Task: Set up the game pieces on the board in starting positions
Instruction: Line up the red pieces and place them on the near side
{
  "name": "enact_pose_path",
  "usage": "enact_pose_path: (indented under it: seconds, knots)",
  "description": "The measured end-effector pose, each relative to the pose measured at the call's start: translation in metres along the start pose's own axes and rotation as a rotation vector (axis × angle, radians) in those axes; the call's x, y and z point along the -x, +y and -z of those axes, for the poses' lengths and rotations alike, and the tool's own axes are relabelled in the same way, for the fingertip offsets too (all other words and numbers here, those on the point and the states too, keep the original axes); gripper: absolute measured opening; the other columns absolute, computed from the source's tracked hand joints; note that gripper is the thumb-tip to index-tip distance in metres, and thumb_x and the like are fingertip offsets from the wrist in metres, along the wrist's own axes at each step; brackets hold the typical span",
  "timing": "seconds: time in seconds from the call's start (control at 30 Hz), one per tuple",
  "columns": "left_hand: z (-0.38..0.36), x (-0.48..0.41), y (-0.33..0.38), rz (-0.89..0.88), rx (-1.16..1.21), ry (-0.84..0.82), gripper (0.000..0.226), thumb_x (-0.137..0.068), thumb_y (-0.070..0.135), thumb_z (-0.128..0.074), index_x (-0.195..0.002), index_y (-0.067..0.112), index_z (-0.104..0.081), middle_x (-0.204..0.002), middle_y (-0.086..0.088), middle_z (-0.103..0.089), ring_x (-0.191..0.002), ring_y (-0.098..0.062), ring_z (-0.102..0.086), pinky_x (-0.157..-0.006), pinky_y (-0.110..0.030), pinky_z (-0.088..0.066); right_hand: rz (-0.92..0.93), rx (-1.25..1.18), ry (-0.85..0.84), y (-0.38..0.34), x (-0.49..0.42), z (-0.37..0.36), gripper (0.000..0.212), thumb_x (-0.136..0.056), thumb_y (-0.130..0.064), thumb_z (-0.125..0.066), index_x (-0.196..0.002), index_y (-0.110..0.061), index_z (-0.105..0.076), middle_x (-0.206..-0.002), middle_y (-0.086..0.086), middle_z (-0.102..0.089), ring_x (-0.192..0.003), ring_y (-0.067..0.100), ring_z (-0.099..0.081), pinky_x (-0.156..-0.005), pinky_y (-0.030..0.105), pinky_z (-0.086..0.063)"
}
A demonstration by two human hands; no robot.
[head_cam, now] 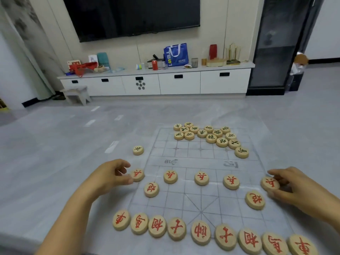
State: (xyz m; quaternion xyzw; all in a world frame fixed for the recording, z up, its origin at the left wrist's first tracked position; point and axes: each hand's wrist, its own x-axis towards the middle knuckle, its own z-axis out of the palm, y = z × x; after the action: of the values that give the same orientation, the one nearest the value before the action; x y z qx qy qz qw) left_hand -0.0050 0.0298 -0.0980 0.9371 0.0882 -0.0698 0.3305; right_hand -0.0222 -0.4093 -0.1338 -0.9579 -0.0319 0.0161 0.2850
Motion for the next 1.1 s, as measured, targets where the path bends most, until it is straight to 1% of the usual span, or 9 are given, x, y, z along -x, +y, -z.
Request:
enact_pose_path:
  seconds: [0.07,0.17,0.27,0.33,0.37,0.43,0.6,0.93,1.1]
  knots:
    - [-0.006,-0.002,-0.001,-0.020,-0.039,-0.029,0.048,-0.073,0.020,-0.077,-0.116,0.019,-0.057,-0.103,0.000,-0.059,-0.092,-0.014,-0.055,-0.076,-0.021,-0.040,0.006,-0.021,0.009,0.005,-0.003,-0.002,0.091,-0.017,-0.098,-0.041,-0.091,-0.045,-0.047,-0.097,-0.015,-0.047,-0.085,0.008,-0.056,-0.076,0.015,-0.043]
    - [-0.014,-0.006,0.000,-0.063,-0.100,-0.046,0.054,-0.074,0.022,-0.076,-0.122,0.023,-0.052,-0.106,0.001,-0.055,-0.091,-0.011,-0.053,-0.080,-0.020,-0.038,-0.021,-0.005,0.018,0.000,-0.004,0.000,0.057,-0.038,-0.073,-0.069,-0.084,-0.047,-0.047,-0.101,-0.005,-0.053,-0.086,0.007,-0.057,-0.077,0.001,-0.039]
    - [-0.016,-0.011,0.003,-0.073,-0.138,-0.031,0.056,-0.075,0.024,-0.075,-0.126,0.026,-0.050,-0.106,0.003,-0.053,-0.091,-0.010,-0.052,-0.083,-0.021,-0.039,0.007,-0.038,0.001,0.009,-0.007,-0.001,0.084,-0.020,-0.098,-0.038,-0.085,-0.047,-0.050,-0.095,-0.014,-0.049,-0.097,-0.013,-0.046,-0.074,0.003,-0.042]
    - [-0.017,-0.012,0.004,-0.076,-0.162,-0.023,0.054,-0.077,0.025,-0.073,-0.125,0.026,-0.050,-0.105,0.005,-0.050,-0.094,-0.012,-0.051,-0.086,-0.022,-0.040,0.018,-0.043,-0.004,0.006,-0.005,-0.002,0.070,-0.027,-0.095,-0.046,-0.080,-0.051,-0.057,-0.094,-0.015,-0.050,-0.097,-0.016,-0.045,-0.075,0.004,-0.042]
    - [-0.018,-0.013,0.005,-0.081,-0.184,-0.019,0.051,-0.078,0.025,-0.072,-0.125,0.025,-0.051,-0.104,0.006,-0.049,-0.095,-0.011,-0.050,-0.088,-0.023,-0.041,0.041,-0.043,0.015,0.004,-0.005,-0.001,0.049,-0.038,-0.081,-0.065,-0.082,-0.060,-0.056,-0.094,-0.013,-0.051,-0.097,-0.016,-0.045,-0.076,0.001,-0.040]
    - [-0.018,-0.014,0.004,-0.089,-0.226,-0.011,0.049,-0.079,0.026,-0.070,-0.125,0.025,-0.051,-0.103,0.008,-0.047,-0.096,-0.010,-0.049,-0.090,-0.023,-0.042,0.053,-0.034,0.042,0.009,-0.007,-0.003,0.064,-0.061,-0.037,-0.082,-0.083,-0.079,-0.039,-0.093,-0.012,-0.052,-0.096,-0.017,-0.046,-0.077,-0.001,-0.038]
    - [-0.017,-0.018,0.003,-0.051,-0.193,-0.033,0.058,-0.079,0.035,-0.070,-0.130,0.026,-0.045,-0.107,0.008,-0.047,-0.100,-0.012,-0.050,-0.092,-0.024,-0.043,0.010,-0.103,0.091,0.012,-0.009,-0.009,0.060,-0.029,-0.100,-0.032,-0.086,-0.081,-0.036,-0.084,-0.017,-0.055,-0.095,-0.015,-0.048,-0.074,-0.002,-0.038]
    - [-0.015,-0.035,-0.002,-0.029,0.037,0.056,0.050,-0.087,0.036,-0.058,-0.132,0.020,-0.045,-0.126,0.000,-0.048,-0.105,-0.014,-0.050,-0.090,-0.027,-0.040,-0.031,-0.180,0.167,0.011,-0.006,-0.001,0.062,-0.029,-0.100,-0.036,-0.089,-0.087,-0.027,-0.101,-0.020,-0.053,-0.093,0.007,-0.057,-0.075,0.008,-0.046]
    - [-0.014,-0.052,-0.003,-0.059,0.098,0.082,0.061,-0.087,0.046,-0.050,-0.141,0.025,-0.031,-0.148,0.001,-0.035,-0.133,-0.018,-0.038,-0.109,-0.036,-0.029,0.020,-0.090,0.160,-0.010,-0.005,0.008,0.054,-0.050,-0.092,-0.038,-0.102,-0.080,-0.031,-0.111,-0.036,-0.046,-0.104,-0.014,-0.046,-0.086,0.002,-0.038]
